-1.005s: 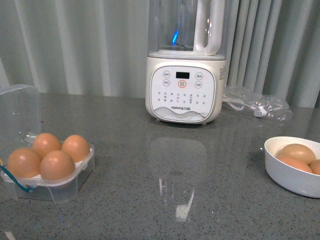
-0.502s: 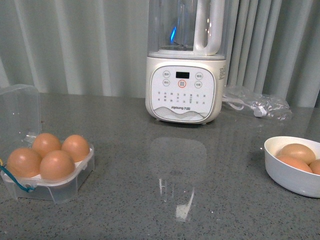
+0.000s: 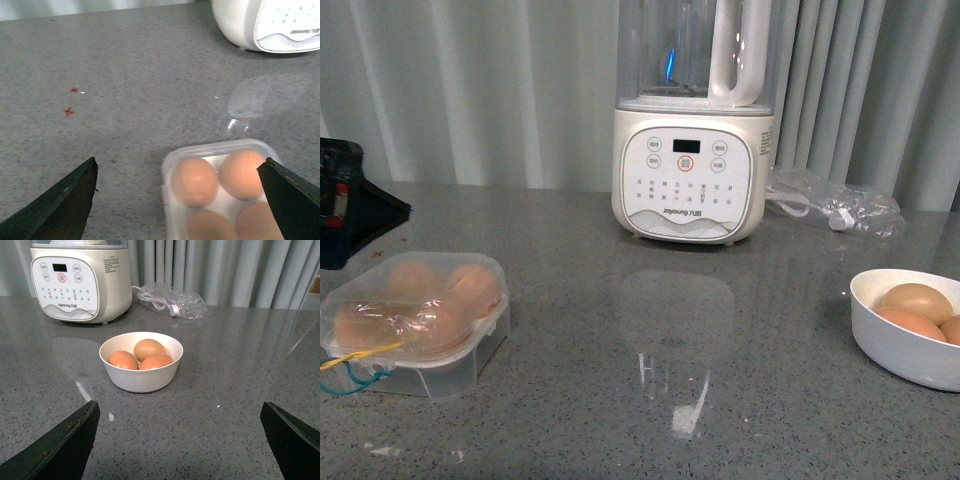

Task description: Put egg into box

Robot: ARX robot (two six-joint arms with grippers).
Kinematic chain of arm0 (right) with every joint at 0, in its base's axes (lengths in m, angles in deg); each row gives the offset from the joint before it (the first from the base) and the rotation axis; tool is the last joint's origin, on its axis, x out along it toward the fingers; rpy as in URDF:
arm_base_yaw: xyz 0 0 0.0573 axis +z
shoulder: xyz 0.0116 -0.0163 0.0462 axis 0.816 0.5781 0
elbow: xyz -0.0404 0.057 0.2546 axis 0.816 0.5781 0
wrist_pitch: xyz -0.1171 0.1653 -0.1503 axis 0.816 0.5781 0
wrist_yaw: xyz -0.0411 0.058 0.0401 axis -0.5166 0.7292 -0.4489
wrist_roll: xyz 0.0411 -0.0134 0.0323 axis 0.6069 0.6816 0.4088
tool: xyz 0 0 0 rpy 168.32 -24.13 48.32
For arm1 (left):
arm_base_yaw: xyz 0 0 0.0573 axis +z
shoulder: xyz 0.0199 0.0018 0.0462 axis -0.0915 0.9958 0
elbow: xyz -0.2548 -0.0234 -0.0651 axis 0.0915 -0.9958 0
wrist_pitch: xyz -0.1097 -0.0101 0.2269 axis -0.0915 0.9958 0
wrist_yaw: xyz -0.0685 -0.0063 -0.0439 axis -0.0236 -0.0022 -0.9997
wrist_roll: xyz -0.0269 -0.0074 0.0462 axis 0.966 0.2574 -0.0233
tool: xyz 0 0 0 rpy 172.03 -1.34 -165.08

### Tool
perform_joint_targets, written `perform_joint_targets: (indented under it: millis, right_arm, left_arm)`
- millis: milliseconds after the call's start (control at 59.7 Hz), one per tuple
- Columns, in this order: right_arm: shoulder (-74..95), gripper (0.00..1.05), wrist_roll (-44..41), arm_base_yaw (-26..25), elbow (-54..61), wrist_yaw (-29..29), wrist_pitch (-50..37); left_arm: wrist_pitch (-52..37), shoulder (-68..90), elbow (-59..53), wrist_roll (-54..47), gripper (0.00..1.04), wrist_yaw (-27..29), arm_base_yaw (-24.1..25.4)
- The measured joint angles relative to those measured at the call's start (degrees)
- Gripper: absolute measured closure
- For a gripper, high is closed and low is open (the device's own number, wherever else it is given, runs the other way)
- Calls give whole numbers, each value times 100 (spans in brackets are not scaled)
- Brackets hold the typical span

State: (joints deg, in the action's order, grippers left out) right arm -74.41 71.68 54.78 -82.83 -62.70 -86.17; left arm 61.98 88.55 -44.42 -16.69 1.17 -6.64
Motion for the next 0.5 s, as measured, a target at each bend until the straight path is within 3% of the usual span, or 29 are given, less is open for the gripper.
perform_joint_targets:
  millis: [234, 502]
  right_arm:
    - [0, 7, 0, 0, 0, 0, 0]
    - [0, 7, 0, 0, 0, 0, 0]
  left_arm:
    - [337, -50, -57, 308, 7, -72, -621]
    - [520, -195, -92, 330, 7, -55, -664]
